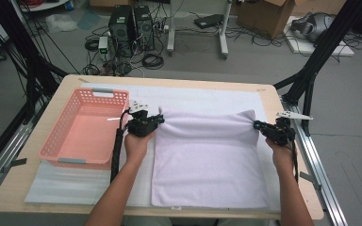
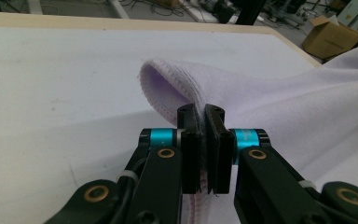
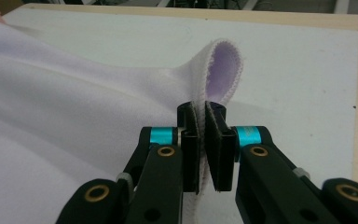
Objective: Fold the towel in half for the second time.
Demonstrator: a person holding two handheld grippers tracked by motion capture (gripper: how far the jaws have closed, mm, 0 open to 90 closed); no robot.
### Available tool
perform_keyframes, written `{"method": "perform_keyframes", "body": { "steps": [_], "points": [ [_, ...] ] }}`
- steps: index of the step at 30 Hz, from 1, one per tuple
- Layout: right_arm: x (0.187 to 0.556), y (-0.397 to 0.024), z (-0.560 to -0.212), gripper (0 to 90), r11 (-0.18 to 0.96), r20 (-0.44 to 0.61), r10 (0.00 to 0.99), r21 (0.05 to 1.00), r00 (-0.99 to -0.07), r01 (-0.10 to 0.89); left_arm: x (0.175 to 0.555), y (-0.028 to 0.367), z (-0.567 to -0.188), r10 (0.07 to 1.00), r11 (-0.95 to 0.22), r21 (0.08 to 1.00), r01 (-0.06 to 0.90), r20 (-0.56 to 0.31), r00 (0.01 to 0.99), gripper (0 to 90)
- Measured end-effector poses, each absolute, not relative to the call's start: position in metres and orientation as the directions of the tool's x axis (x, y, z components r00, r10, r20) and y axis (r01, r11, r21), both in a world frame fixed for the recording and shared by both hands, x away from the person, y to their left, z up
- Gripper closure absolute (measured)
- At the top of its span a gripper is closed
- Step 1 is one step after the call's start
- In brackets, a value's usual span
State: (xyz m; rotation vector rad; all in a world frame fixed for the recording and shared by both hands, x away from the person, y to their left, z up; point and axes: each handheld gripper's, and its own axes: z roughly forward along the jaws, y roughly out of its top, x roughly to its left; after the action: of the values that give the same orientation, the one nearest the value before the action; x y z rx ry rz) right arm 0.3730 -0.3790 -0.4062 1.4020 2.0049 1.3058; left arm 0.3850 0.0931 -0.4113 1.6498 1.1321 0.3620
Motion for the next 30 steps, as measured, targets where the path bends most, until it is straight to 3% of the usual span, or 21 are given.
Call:
{"method": "perform_keyframes", "body": {
  "steps": [3, 10, 25, 26, 27, 29, 30],
  "points": [
    [0.363, -0.380, -0.405, 84.9, 0.087, 0.194, 0.868, 0.846, -0.456, 0.526, 0.375, 0.091, -0.405, 0.809, -0.056, 0.879, 0.474, -0.238, 0.537, 85.4],
    [0.337, -0.384, -0.405, 84.9, 0.093, 0.191, 0.856, 0.856, -0.480, 0.508, 0.346, 0.092, -0.400, 0.777, -0.043, 0.895, 0.444, -0.249, 0.578, 85.4],
    [0.288, -0.388, -0.424, 84.8, 0.126, 0.201, 0.834, 0.837, -0.513, 0.532, 0.295, 0.105, -0.434, 0.733, -0.098, 0.867, 0.489, -0.270, 0.625, 83.5],
    [0.287, -0.388, -0.425, 84.5, 0.135, 0.197, 0.837, 0.829, -0.510, 0.542, 0.295, 0.105, -0.434, 0.730, -0.109, 0.867, 0.486, -0.262, 0.631, 80.7],
    [0.287, -0.388, -0.427, 82.3, 0.134, 0.202, 0.837, 0.825, -0.508, 0.548, 0.295, 0.104, -0.434, 0.733, -0.107, 0.870, 0.481, -0.257, 0.629, 71.1],
    [0.288, -0.389, -0.428, 66.3, 0.123, 0.217, 0.842, 0.815, -0.495, 0.566, 0.298, 0.103, -0.433, 0.744, -0.113, 0.874, 0.473, -0.241, 0.623, 49.0],
    [0.289, -0.390, -0.426, 59.8, 0.113, 0.217, 0.849, 0.816, -0.482, 0.566, 0.300, 0.103, -0.432, 0.750, -0.110, 0.878, 0.466, -0.235, 0.619, 44.4]
  ]
}}
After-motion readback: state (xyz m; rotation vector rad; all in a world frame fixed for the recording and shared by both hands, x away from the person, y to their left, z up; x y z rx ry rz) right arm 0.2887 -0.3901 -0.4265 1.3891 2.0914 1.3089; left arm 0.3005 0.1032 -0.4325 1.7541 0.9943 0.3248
